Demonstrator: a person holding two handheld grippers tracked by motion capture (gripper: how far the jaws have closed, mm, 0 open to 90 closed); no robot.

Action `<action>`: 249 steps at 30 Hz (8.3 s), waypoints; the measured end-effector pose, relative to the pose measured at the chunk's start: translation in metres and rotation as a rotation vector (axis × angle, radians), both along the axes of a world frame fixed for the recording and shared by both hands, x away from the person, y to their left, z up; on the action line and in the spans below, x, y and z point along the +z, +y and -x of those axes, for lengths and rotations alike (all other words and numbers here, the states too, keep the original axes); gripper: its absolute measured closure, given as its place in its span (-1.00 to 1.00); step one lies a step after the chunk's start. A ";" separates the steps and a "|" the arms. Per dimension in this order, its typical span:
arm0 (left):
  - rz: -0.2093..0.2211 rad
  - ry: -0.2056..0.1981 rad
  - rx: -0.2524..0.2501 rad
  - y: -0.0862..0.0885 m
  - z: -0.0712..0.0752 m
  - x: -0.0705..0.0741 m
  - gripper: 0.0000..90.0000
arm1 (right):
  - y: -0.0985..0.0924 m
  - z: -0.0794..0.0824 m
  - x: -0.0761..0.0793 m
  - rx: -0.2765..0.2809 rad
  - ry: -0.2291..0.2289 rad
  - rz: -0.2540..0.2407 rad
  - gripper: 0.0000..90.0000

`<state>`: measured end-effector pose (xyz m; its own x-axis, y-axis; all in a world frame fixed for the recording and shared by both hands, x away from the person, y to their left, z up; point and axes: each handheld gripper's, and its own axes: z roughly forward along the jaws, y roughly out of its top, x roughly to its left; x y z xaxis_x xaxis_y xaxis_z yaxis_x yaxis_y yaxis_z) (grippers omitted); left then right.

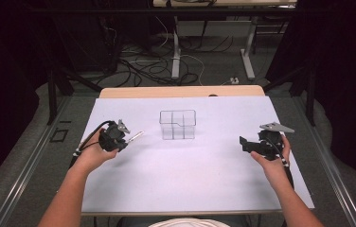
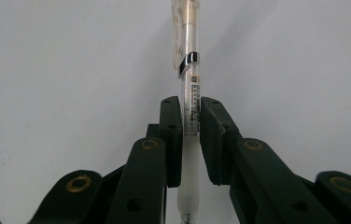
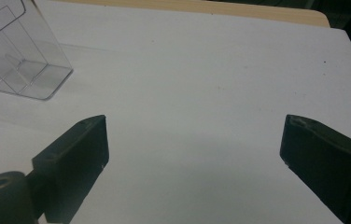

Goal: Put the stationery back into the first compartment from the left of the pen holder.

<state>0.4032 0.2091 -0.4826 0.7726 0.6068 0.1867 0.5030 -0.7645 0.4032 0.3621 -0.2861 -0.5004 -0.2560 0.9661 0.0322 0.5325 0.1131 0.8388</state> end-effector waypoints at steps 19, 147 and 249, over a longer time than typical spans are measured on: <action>0.126 0.062 -0.044 -0.014 0.020 0.021 0.76 | 0.045 0.012 0.007 0.196 -0.111 0.217 -0.83; 0.183 0.231 -0.271 -0.143 0.020 0.003 0.75 | 0.210 0.052 -0.034 0.987 -0.498 1.276 0.76; 0.499 -0.196 0.342 0.010 -0.022 0.006 -1.00 | 0.238 -0.097 0.048 0.561 -0.225 -0.078 0.77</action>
<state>0.4256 0.2190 -0.4768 0.5001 0.8636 -0.0642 0.5663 -0.2700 0.7787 0.4592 -0.0486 -0.4527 -0.7337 0.6792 -0.0166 0.2183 0.2588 0.9409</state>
